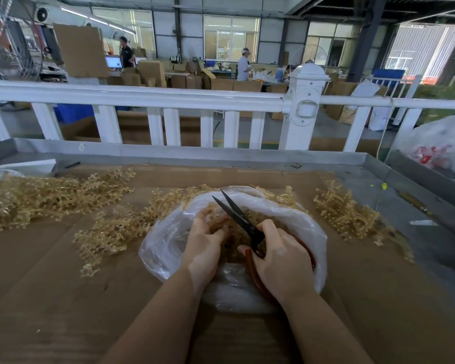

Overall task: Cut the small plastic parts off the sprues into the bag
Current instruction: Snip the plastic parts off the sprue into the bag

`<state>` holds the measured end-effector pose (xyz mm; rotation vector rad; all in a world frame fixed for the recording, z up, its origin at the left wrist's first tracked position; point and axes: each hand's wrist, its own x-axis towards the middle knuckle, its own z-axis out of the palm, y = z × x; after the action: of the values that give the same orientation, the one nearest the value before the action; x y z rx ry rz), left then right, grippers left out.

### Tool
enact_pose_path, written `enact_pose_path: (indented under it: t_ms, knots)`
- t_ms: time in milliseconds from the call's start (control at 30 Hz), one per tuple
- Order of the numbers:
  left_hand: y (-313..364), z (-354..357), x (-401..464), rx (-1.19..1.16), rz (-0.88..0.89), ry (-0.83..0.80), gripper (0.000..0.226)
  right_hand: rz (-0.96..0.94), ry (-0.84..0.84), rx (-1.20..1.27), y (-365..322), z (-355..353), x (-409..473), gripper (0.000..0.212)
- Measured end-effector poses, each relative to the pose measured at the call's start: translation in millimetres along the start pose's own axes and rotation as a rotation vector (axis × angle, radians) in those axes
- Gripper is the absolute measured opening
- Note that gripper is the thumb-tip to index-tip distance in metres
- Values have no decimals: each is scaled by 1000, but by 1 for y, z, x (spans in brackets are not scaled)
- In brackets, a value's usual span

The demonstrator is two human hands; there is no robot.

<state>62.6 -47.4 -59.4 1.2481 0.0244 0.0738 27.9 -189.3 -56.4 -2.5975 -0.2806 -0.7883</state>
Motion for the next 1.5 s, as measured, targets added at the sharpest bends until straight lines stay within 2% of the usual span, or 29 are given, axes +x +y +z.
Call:
enact_pose_path:
  t_ms: [133, 267, 433, 533, 600, 767, 867, 1033, 1167, 1300, 1500]
  knots:
    - [-4, -1, 2, 89, 60, 102, 37, 0, 9, 6, 1, 0, 0, 36]
    - [-2, 4, 1, 158, 134, 185, 8, 12, 43, 34, 0, -1, 0, 35]
    - [7, 6, -8, 253, 185, 91, 19, 92, 6, 118, -1, -5, 6, 37]
    - [7, 4, -8, 263, 206, 115, 19, 159, -67, 196, -1, -8, 11, 37]
    - [4, 1, -5, 201, 209, 116, 9, 188, -109, 255, 1, -9, 12, 39]
    - [0, 0, 1, -62, 161, 80, 29, 226, -151, 341, 0, -13, 11, 36]
    - [1, 1, 3, -219, 69, 51, 19, 206, -140, 337, -2, -13, 9, 34]
    - [2, -3, 2, -227, 69, 15, 33, 123, -168, 299, -6, -14, 9, 31]
    - [5, -2, 2, -328, 58, -15, 45, 90, -181, 239, -7, -11, 7, 29]
    - [6, -1, 2, -295, 71, 67, 46, 70, -200, 208, -5, -10, 6, 28]
    - [9, -3, 5, -505, 44, 121, 40, 7, -199, 125, -5, -8, 1, 32]
